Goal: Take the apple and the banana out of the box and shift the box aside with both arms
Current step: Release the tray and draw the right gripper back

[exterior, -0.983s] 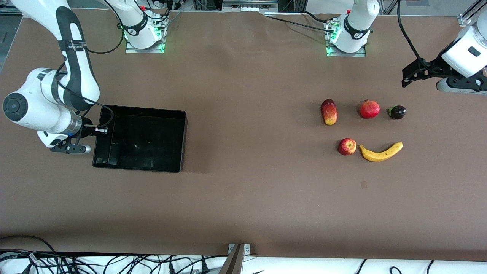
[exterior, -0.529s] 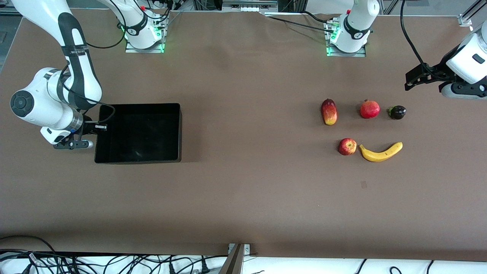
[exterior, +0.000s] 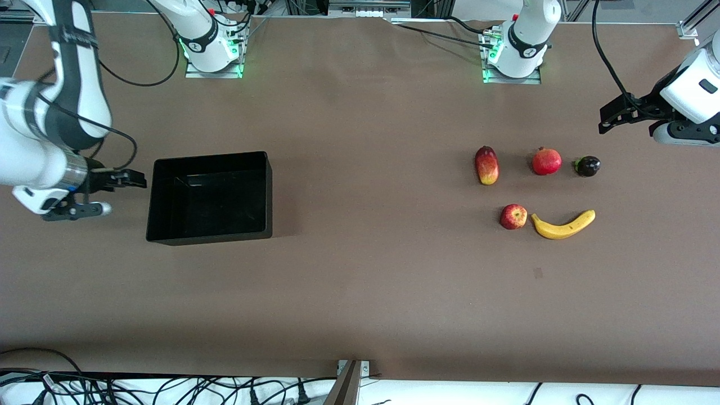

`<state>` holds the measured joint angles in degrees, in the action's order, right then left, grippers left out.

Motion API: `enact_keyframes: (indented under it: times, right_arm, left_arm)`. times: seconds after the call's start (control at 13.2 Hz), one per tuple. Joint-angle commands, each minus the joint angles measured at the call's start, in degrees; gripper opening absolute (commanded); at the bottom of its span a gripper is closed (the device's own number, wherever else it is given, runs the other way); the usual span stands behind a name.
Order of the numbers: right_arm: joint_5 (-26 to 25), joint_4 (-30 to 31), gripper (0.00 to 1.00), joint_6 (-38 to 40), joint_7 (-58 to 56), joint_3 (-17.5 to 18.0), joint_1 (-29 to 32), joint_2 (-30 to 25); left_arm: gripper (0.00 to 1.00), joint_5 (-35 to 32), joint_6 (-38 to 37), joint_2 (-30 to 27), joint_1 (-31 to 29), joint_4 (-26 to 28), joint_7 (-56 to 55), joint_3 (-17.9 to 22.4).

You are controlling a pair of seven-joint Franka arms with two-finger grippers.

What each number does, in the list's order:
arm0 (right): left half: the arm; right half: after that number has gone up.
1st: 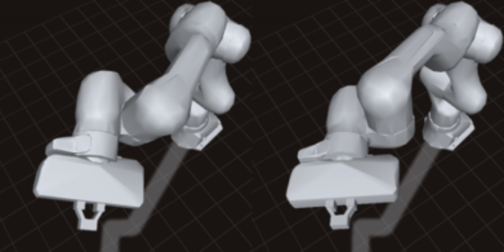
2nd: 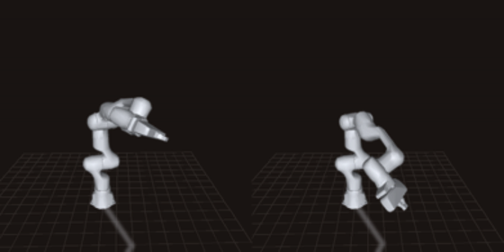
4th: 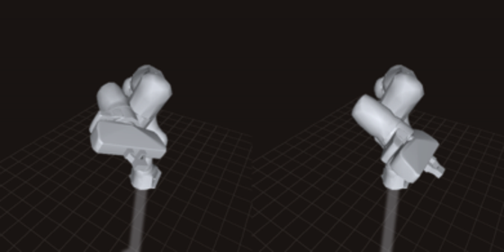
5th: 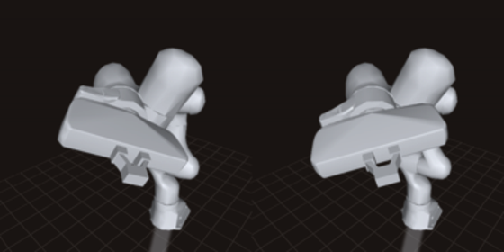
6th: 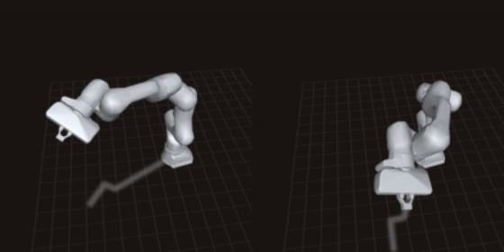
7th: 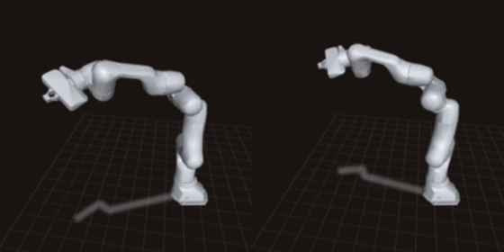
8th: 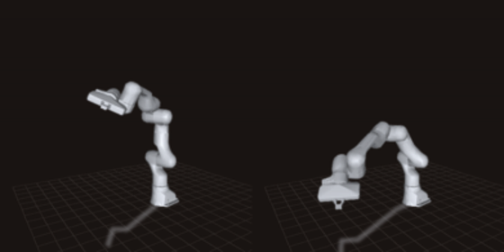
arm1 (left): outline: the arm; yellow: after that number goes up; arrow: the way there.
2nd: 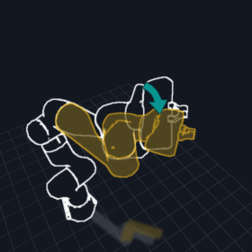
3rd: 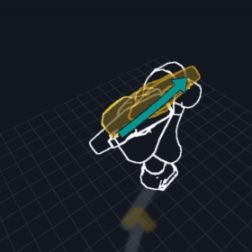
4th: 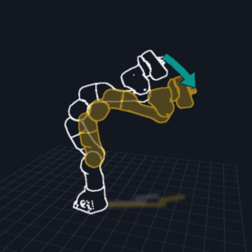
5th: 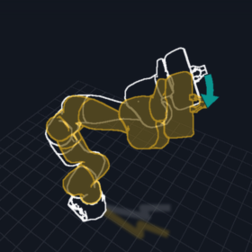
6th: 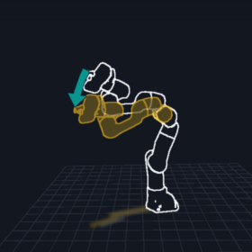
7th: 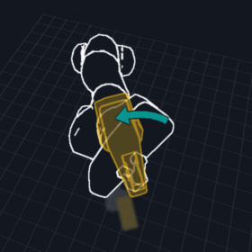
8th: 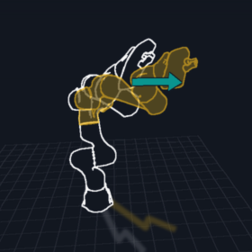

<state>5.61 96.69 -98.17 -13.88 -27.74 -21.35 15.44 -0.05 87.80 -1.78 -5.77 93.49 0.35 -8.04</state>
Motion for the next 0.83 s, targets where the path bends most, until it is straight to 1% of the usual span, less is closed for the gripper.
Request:
enact_keyframes:
  times: [0.0,0.15,0.23,0.3,0.38,0.45,0.53,0.61,0.68,0.76]
  right_arm:
    - [-2.5,-11.8,1.00,12.3,0.9,0.1,-0.2,0.6]
    - [-3.8,-17.3,1.00,19.1,0.3,0.2,-0.4,1.3]
    - [-4.5,-18.1,1.00,19.1,0.0,0.7,0.1,0.6]
    - [-5.9,-18.6,1.00,19.7,0.3,2.8,1.0,0.5]
    - [-10.3,-18.0,1.00,19.5,0.9,6.1,2.9,-1.5]
    - [-10.3,-17.6,1.00,19.2,1.7,9.3,5.8,-2.9]
    - [-9.6,-15.0,1.00,18.0,4.4,12.9,10.1,-4.9]
    - [-9.7,-11.9,1.00,14.4,8.4,18.6,14.8,-7.4]
    - [-10.3,-7.0,1.00,11.4,12.3,24.3,19.5,-10.7]
    - [-9.9,-1.0,1.00,5.4,14.5,27.6,23.2,-14.5]
  left_arm:
    - [1.00,0.0,-0.4,0.7,0.0,-1.6,-0.5,-0.1]
    - [1.00,0.0,-0.4,0.7,0.0,-1.6,-0.5,-0.1]
    - [1.00,0.0,-0.4,0.7,0.0,-1.6,-0.5,-0.1]
    - [1.00,0.0,-0.4,0.7,0.0,-1.6,-0.5,-0.1]
    - [1.00,0.0,-0.4,0.7,0.0,-1.6,-0.5,-0.1]
    - [1.00,0.0,-0.4,0.8,0.0,-1.6,-0.5,-0.1]
    - [1.00,0.0,-0.4,0.7,0.0,-1.6,-0.5,-0.1]
    - [1.00,0.0,-0.4,0.8,0.0,-1.6,-0.5,-0.1]
    - [1.00,0.0,-0.4,0.8,0.0,-1.6,-0.5,-0.1]
    - [1.00,0.0,-0.4,0.8,0.0,-1.6,-0.5,-0.1]
